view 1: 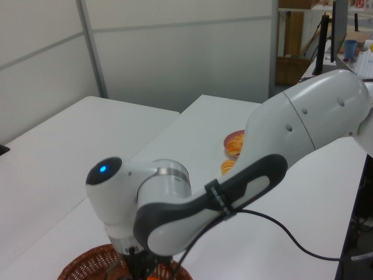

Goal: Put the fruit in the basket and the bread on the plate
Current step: 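Carry the mandarin into the basket beside the apple and release, then move the open gripper over the ridged bread roll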

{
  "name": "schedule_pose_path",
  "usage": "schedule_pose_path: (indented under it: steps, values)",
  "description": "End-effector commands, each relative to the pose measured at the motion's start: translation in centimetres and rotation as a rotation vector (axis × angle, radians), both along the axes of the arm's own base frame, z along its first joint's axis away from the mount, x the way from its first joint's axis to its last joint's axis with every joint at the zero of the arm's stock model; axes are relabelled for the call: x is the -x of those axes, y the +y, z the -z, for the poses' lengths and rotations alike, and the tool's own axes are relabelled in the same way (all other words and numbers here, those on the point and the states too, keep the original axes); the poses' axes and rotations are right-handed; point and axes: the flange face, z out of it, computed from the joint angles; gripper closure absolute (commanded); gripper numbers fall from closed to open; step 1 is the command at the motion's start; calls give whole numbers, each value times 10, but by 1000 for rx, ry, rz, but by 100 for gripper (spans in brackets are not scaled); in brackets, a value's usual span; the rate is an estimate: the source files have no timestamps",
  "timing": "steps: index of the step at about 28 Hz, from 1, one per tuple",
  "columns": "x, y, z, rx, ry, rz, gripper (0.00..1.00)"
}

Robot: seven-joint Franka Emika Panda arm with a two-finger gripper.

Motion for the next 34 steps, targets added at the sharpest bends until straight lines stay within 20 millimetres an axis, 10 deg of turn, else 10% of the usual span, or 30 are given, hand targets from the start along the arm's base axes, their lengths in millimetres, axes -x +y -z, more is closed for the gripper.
schedule_pose_path:
  steps: [1,11,21,34]
  values:
    - [-38,-49,-22,2,-37,121,0]
    - [-105,-212,-28,9,-50,419,0]
    - [-107,-394,-9,12,-29,652,0]
    - [-55,-485,-5,-63,-235,818,0]
